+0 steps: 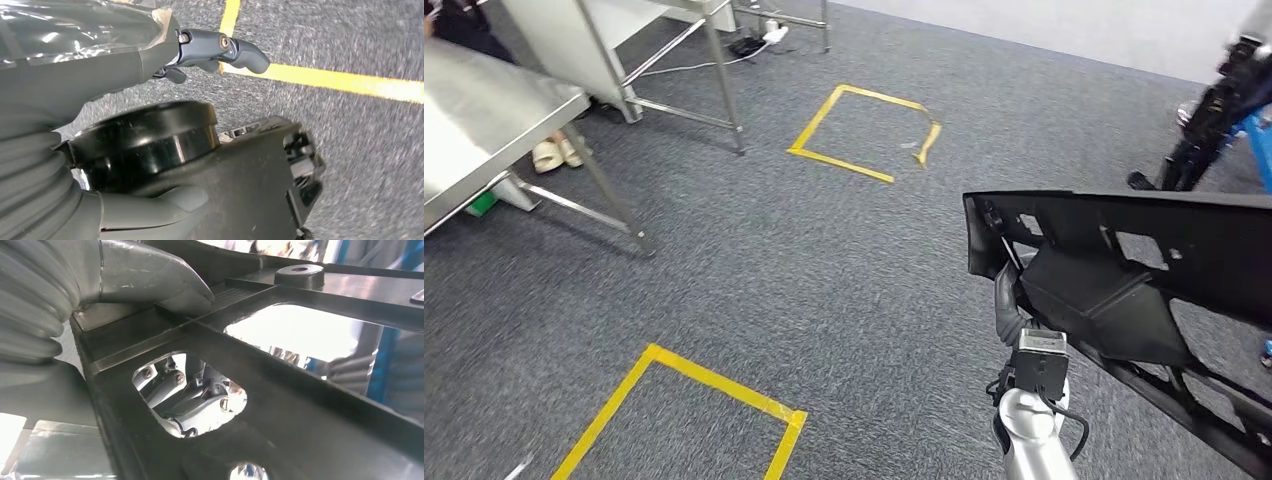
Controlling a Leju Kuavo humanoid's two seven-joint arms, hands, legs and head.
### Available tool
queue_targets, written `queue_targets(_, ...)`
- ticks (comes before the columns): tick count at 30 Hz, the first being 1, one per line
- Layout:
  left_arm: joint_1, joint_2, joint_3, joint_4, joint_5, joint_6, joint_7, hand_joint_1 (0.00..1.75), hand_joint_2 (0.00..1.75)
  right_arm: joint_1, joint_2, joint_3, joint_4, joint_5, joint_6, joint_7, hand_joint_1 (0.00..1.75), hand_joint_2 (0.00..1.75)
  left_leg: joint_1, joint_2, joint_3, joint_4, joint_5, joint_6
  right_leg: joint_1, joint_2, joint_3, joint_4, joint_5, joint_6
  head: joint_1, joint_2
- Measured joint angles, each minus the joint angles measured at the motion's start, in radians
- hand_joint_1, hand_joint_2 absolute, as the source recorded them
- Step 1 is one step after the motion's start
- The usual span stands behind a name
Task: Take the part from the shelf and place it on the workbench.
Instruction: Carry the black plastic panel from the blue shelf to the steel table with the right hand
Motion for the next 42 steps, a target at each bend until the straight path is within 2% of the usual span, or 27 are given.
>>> queue_targets(2, -0.002, -0.001, 0.002, 0.000, 0.001, 0.003, 0.000, 0.00, 1.75, 0.002, -0.001, -0.002, -0.003, 0.002, 0.001, 0.001, 1.75, 1.75, 0.005, -0.030, 0.001, -0.002, 0.004, 0.008, -0.004, 0.069, -0.052, 0.114, -0.050, -0.002, 0.004, 0.000)
queue_targets(4, -0.001, -0.001, 0.005, 0.000, 0.005, 0.006, 0.000, 0.00, 1.75, 0.005, -0.002, -0.005, -0.003, 0.005, 0.003, 0.006, 1.75, 1.75, 0.007, -0.064, 0.000, -0.001, 0.006, 0.011, -0.006, 0.089, -0.118, 0.239, -0.090, -0.002, 0.006, 0.000)
queue_targets(5, -0.001, -0.001, 0.006, 0.000, 0.007, 0.006, 0.000, 0.00, 1.75, 0.006, -0.003, -0.007, -0.003, 0.007, 0.005, 0.009, 1.75, 1.75, 0.007, -0.081, 0.001, -0.001, 0.006, 0.011, -0.006, 0.091, -0.132, 0.260, -0.090, 0.004, 0.006, 0.000)
queue_targets(6, -0.001, -0.001, 0.008, 0.000, 0.009, 0.007, 0.001, 0.00, 1.75, 0.005, -0.002, -0.007, -0.003, 0.009, 0.006, 0.012, 1.75, 1.75, 0.008, -0.098, 0.002, -0.001, 0.006, 0.011, -0.008, 0.094, -0.125, 0.238, -0.072, 0.012, 0.006, 0.000)
queue_targets(8, 0.000, -0.001, 0.012, 0.000, 0.011, 0.006, 0.001, 0.00, 1.75, 0.002, -0.002, -0.007, -0.003, 0.013, 0.007, 0.015, 1.75, 1.75, 0.011, -0.129, 0.007, 0.000, 0.005, 0.007, -0.016, 0.120, -0.065, 0.100, -0.009, 0.031, 0.006, 0.000)
queue_targets(9, 0.000, -0.001, 0.013, 0.001, 0.012, 0.005, 0.001, 0.00, 1.75, 0.001, -0.002, -0.007, -0.003, 0.014, 0.008, 0.017, 1.75, 1.75, 0.011, -0.143, 0.006, 0.002, 0.004, 0.003, -0.019, 0.138, -0.034, 0.033, 0.018, 0.034, 0.007, 0.000)
queue_targets(11, 0.000, -0.002, 0.015, 0.003, 0.014, 0.005, 0.001, 0.00, 1.75, -0.004, -0.001, -0.007, -0.003, 0.016, 0.008, 0.019, 1.75, 1.75, 0.009, -0.164, 0.000, 0.004, 0.005, -0.009, -0.022, 0.159, -0.005, -0.030, 0.040, 0.026, 0.006, 0.000)
queue_targets(13, 0.000, -0.002, 0.017, 0.006, 0.016, 0.005, 0.000, 0.00, 1.75, -0.010, 0.002, -0.007, -0.003, 0.019, 0.009, 0.024, 1.75, 1.75, 0.010, -0.177, -0.007, 0.004, 0.007, -0.019, -0.021, 0.141, -0.005, -0.031, 0.042, 0.009, 0.005, 0.000)
queue_targets(15, 0.000, -0.002, 0.020, 0.009, 0.017, 0.009, -0.004, 0.00, 1.75, -0.017, 0.008, -0.009, -0.006, 0.026, 0.009, 0.031, 1.75, 1.75, 0.008, -0.138, -0.019, 0.029, -0.012, -0.029, -0.025, 0.121, -0.002, -0.035, 0.044, -0.008, 0.002, 0.000)
queue_targets(17, 0.000, -0.003, 0.023, 0.011, 0.016, 0.013, -0.010, 0.00, 1.75, -0.019, 0.012, -0.010, -0.012, 0.032, 0.009, 0.036, 1.75, 1.75, 0.008, -0.076, -0.066, 0.130, -0.070, -0.039, -0.024, 0.097, 0.001, -0.037, 0.041, -0.025, -0.002, 0.000)
queue_targets(19, -0.002, -0.003, 0.025, 0.011, 0.014, 0.015, -0.020, 0.00, 1.75, -0.018, 0.014, -0.012, -0.014, 0.036, 0.009, 0.039, 1.75, 1.75, 0.011, -0.057, -0.126, 0.254, -0.122, -0.046, -0.019, 0.069, 0.003, -0.037, 0.038, -0.033, -0.004, 0.000)
queue_targets(20, -0.003, -0.004, 0.027, 0.012, 0.012, 0.016, -0.024, 0.00, 1.75, -0.018, 0.014, -0.012, -0.014, 0.037, 0.009, 0.041, 1.75, 1.75, 0.012, -0.055, -0.138, 0.281, -0.124, -0.048, -0.018, 0.054, 0.005, -0.037, 0.036, -0.035, -0.004, 0.000)
queue_targets(21, -0.004, -0.005, 0.027, 0.012, 0.012, 0.016, -0.026, 0.00, 1.75, -0.018, 0.016, -0.013, -0.015, 0.038, 0.009, 0.043, 1.75, 1.75, 0.013, -0.051, -0.130, 0.269, -0.108, -0.048, -0.018, 0.041, 0.007, -0.037, 0.034, -0.036, -0.004, 0.000)
queue_targets(22, -0.004, -0.005, 0.028, 0.013, 0.012, 0.017, -0.025, 0.00, 1.75, -0.018, 0.017, -0.013, -0.015, 0.039, 0.010, 0.045, 1.75, 1.75, 0.013, -0.043, -0.104, 0.222, -0.078, -0.048, -0.018, 0.028, 0.010, -0.037, 0.032, -0.035, -0.004, 0.000)
queue_targets(24, 0.000, -0.005, 0.029, 0.014, 0.011, 0.018, -0.023, 0.00, 1.75, -0.018, 0.019, -0.013, -0.017, 0.041, 0.012, 0.047, 1.75, 1.75, 0.008, 0.007, -0.035, 0.086, -0.021, -0.042, -0.013, 0.008, 0.015, -0.036, 0.027, -0.030, -0.005, 0.000)
queue_targets(26, 0.005, -0.006, 0.030, 0.015, 0.011, 0.020, -0.022, 0.00, 1.75, -0.018, 0.021, -0.013, -0.018, 0.043, 0.015, 0.048, 1.75, 1.75, -0.001, 0.044, -0.004, 0.015, -0.006, -0.032, -0.003, -0.012, 0.017, -0.035, 0.023, -0.023, -0.003, 0.000)
queue_targets(27, 0.007, -0.006, 0.030, 0.016, 0.010, 0.021, -0.022, 0.00, 1.75, -0.018, 0.022, -0.013, -0.018, 0.045, 0.017, 0.048, 1.75, 1.75, -0.006, 0.043, -0.006, 0.009, -0.009, -0.027, 0.000, -0.025, 0.017, -0.036, 0.022, -0.019, -0.001, 0.000)
queue_targets(29, 0.006, -0.007, 0.030, 0.016, 0.004, 0.021, -0.022, 0.00, 1.75, -0.020, 0.026, -0.013, -0.018, 0.047, 0.020, 0.048, 1.75, 1.75, -0.005, 0.012, -0.007, 0.004, -0.003, -0.014, 0.001, -0.042, 0.020, -0.034, 0.016, -0.011, 0.000, 0.000)
queue_targets(30, 0.006, -0.008, 0.030, 0.016, 0.001, 0.021, -0.022, 0.00, 1.75, -0.022, 0.027, -0.013, -0.019, 0.048, 0.022, 0.048, 1.75, 1.75, -0.001, -0.002, -0.005, 0.000, 0.001, -0.008, 0.000, -0.026, 0.015, -0.019, 0.006, -0.007, 0.001, 0.000)
queue_targets(31, 0.006, -0.009, 0.030, 0.017, -0.001, 0.020, -0.022, 0.00, 1.75, -0.023, 0.029, -0.013, -0.020, 0.049, 0.024, 0.048, 1.75, 1.75, 0.004, -0.016, -0.002, -0.003, 0.005, -0.002, -0.002, 0.004, -0.001, 0.017, -0.012, -0.006, 0.003, 0.000)
queue_targets(33, 0.006, -0.010, 0.030, 0.017, -0.002, 0.020, -0.023, 0.00, 1.75, -0.022, 0.029, -0.013, -0.021, 0.050, 0.025, 0.049, 1.75, 1.75, 0.010, -0.045, -0.002, -0.005, 0.009, 0.005, -0.005, 0.071, -0.064, 0.146, -0.064, -0.008, 0.008, 0.000)
queue_targets(35, 0.006, -0.010, 0.030, 0.017, -0.002, 0.020, -0.023, 0.00, 1.75, -0.019, 0.028, -0.013, -0.022, 0.050, 0.025, 0.049, 1.75, 1.75, 0.011, -0.078, -0.003, -0.005, 0.011, 0.006, -0.007, 0.090, -0.121, 0.253, -0.093, -0.003, 0.010, 0.000)
queue_targets(36, 0.006, -0.010, 0.030, 0.017, -0.002, 0.020, -0.024, 0.00, 1.75, -0.019, 0.028, -0.013, -0.022, 0.050, 0.025, 0.049, 1.75, 1.75, 0.011, -0.095, -0.002, -0.004, 0.011, 0.006, -0.008, 0.092, -0.125, 0.251, -0.084, 0.004, 0.010, 0.000)
queue_targets(37, 0.006, -0.010, 0.030, 0.017, -0.002, 0.020, -0.024, 0.00, 1.75, -0.019, 0.028, -0.013, -0.022, 0.050, 0.025, 0.049, 1.75, 1.75, 0.013, -0.111, 0.001, -0.004, 0.011, 0.005, -0.010, 0.096, -0.107, 0.206, -0.057, 0.013, 0.010, 0.000)
queue_targets(39, 0.005, -0.010, 0.030, 0.017, -0.002, 0.021, -0.024, 0.00, 1.75, -0.020, 0.028, -0.013, -0.021, 0.050, 0.025, 0.050, 1.75, 1.75, 0.014, -0.141, 0.004, -0.002, 0.009, -0.001, -0.018, 0.132, -0.041, 0.058, 0.008, 0.030, 0.010, 0.000)
queue_targets(40, 0.005, -0.010, 0.030, 0.018, -0.002, 0.025, -0.024, 0.00, 1.75, -0.020, 0.029, -0.013, -0.021, 0.050, 0.025, 0.050, 1.75, 1.75, 0.013, -0.153, 0.003, -0.001, 0.009, -0.006, -0.021, 0.149, -0.016, 0.002, 0.029, 0.031, 0.010, 0.000)
queue_targets(42, 0.006, -0.010, 0.030, 0.020, 0.000, 0.045, -0.020, 0.00, 1.75, -0.020, 0.030, -0.013, -0.021, 0.053, 0.025, 0.052, 1.75, 1.75, 0.012, -0.172, -0.005, -0.001, 0.012, -0.018, -0.020, 0.165, 0.000, -0.034, 0.040, 0.020, 0.009, 0.000)
